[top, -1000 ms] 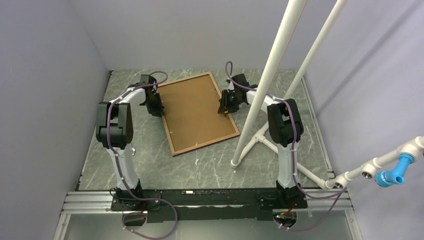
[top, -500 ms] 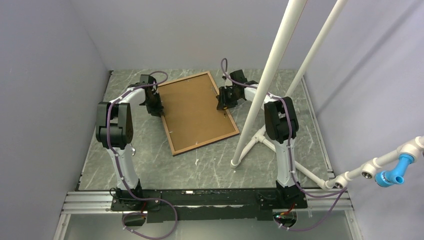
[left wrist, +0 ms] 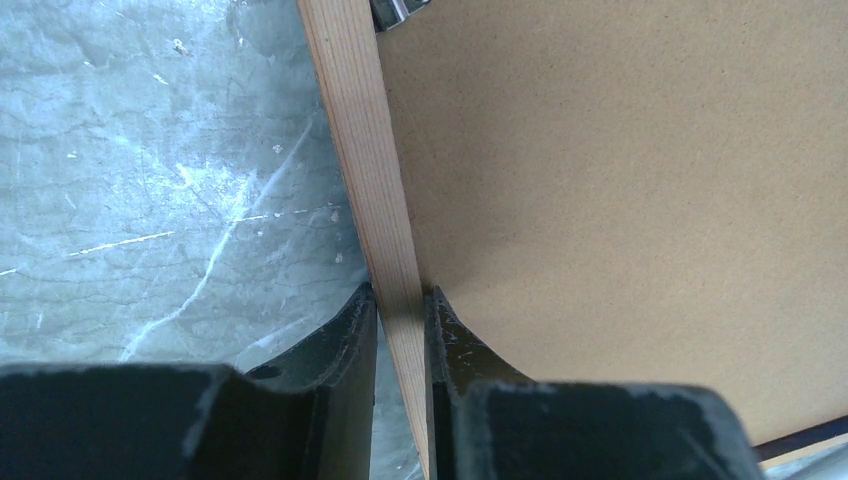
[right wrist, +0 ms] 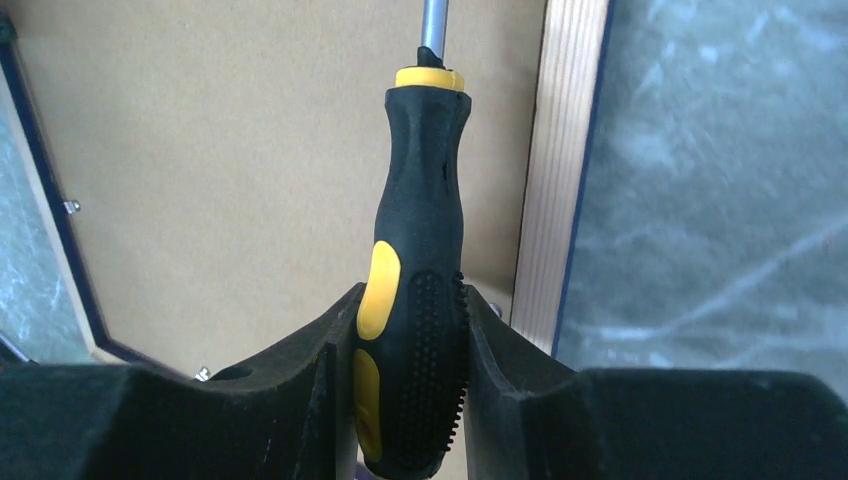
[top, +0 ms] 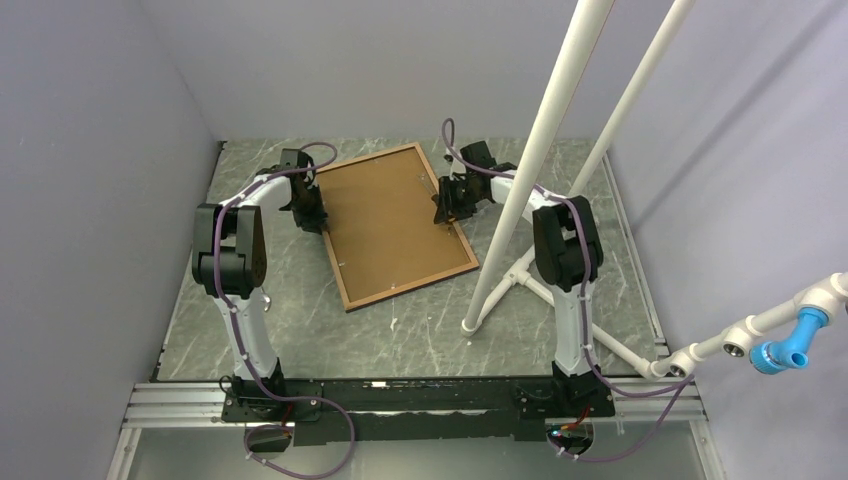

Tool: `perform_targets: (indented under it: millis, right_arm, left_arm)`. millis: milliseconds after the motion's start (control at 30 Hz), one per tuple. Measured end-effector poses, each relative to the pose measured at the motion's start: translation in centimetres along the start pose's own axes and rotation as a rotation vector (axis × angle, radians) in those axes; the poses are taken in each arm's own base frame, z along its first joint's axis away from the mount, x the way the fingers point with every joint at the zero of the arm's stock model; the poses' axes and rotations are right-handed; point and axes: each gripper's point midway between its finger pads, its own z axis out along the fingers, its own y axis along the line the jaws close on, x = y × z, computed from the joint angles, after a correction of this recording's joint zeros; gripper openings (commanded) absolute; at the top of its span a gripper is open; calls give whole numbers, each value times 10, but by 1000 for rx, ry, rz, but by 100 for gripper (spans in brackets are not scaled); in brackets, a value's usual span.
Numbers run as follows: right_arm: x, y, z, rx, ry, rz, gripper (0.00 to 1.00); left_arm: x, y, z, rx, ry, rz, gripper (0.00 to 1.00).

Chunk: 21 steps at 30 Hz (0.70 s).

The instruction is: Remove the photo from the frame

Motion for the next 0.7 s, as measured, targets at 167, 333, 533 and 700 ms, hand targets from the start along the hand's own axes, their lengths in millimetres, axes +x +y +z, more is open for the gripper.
perform_targets:
  millis: [167, 333, 533, 700]
  right_arm:
    - [0, 3, -21, 30, -30, 24, 0]
    - [-3, -3, -24, 55, -43, 51, 0]
    - [-9, -8, -21, 60, -47, 66, 0]
    - [-6, -13, -9, 51, -25, 75, 0]
  left_arm:
    - [0, 0, 0, 0, 0, 4, 0]
    - [0, 0, 0, 0, 0, 4, 0]
    - [0, 0, 0, 0, 0, 4, 0]
    - [0, 0, 0, 0, 0, 5, 0]
